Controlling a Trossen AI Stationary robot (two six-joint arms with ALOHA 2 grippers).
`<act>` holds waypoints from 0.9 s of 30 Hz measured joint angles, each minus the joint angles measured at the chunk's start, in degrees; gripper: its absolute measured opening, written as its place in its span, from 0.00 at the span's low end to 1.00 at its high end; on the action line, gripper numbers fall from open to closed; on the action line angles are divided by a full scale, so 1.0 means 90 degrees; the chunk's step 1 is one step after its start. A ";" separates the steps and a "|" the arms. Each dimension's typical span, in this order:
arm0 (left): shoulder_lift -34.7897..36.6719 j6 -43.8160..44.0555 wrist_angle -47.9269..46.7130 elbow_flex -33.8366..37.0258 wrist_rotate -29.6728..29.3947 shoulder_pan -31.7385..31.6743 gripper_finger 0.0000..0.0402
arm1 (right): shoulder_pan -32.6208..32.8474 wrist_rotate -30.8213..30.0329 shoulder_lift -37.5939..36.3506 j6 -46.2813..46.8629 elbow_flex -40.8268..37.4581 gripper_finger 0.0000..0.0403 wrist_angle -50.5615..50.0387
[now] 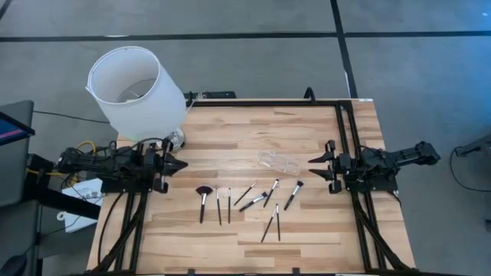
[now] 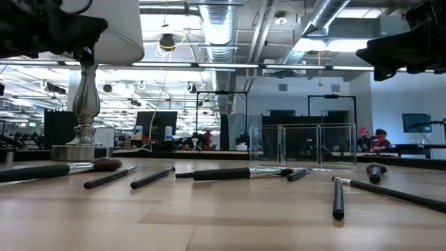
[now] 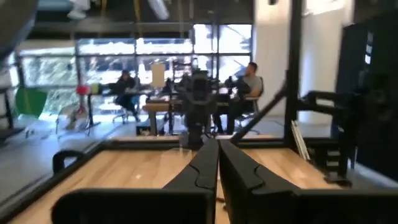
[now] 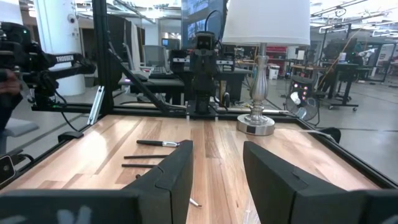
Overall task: Put items in baskets/containers
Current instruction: Put the black powder brush into the transparent organizer
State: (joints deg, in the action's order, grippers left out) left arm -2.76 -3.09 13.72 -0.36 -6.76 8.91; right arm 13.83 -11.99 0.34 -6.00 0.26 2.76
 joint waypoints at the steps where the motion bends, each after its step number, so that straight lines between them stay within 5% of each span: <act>1: -0.0136 0.0066 0.0036 0.0000 -0.0165 0.0000 0.04 | 0.0002 -0.0002 0.0002 0.0002 0.0002 0.33 0.0001; 5: -0.0923 0.0017 0.0610 0.0000 -0.1031 0.0000 0.11 | 0.0000 0.0000 0.0001 0.0001 0.0000 0.33 -0.0001; 10: -0.2278 0.0045 0.2088 0.0000 -0.1324 0.0002 0.24 | 0.0001 0.0000 0.0001 0.0001 0.0002 0.33 0.0000; 15: -0.3662 -0.0124 0.3303 -0.0473 -0.2916 -0.0022 0.33 | 0.0001 0.0001 0.0002 0.0000 0.0000 0.33 0.0001; 21: -0.5075 0.0335 0.3300 -0.1098 -0.2073 0.0108 0.33 | 0.0001 0.0000 0.0000 0.0002 0.0001 0.33 -0.0001; 27: -0.6032 0.1159 0.3290 -0.1071 -0.2422 0.0283 0.31 | 0.0000 -0.0001 0.0002 0.0002 0.0002 0.33 0.0001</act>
State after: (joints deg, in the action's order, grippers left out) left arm -57.05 7.34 43.33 -10.00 -28.56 11.45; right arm 13.83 -12.01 0.36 -5.98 0.27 2.76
